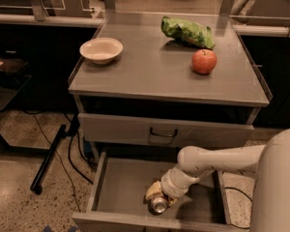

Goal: Place coke can into middle drawer

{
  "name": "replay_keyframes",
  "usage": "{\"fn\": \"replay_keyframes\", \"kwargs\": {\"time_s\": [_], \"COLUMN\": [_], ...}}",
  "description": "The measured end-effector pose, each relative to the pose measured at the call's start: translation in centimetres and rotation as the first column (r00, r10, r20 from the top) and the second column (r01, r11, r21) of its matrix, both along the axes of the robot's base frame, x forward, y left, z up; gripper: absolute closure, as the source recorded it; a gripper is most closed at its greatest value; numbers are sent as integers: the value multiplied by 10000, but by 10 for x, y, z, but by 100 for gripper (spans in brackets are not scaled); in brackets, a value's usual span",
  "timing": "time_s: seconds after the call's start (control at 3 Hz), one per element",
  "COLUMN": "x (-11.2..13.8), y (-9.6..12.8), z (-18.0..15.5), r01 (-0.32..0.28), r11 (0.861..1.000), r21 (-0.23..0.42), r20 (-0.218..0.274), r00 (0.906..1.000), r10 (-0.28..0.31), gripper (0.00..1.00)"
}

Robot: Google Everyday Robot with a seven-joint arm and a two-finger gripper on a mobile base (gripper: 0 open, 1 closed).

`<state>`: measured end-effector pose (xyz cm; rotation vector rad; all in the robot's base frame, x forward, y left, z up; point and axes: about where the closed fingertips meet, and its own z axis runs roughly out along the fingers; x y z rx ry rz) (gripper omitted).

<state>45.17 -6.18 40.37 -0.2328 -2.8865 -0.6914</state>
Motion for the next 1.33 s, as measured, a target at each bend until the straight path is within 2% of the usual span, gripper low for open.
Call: {"fn": "replay_keyframes", "kwargs": {"time_s": [0.33,0.67,1.0,1.33], "x": [0,-1,2,3], "y": [1,-1,-3,-3], "z": [0,-13,-28,-35], "r01": [-10,398,985,1306], "r11": [10000,9992,9949,9909], "r21": [1,-32,-208,-340], "r20": [-6,-108,92,252], "r00": [10000,9991,9951,9912], "r10": [10,-399,-984,-1297], "gripper": [100,100,100,100]}}
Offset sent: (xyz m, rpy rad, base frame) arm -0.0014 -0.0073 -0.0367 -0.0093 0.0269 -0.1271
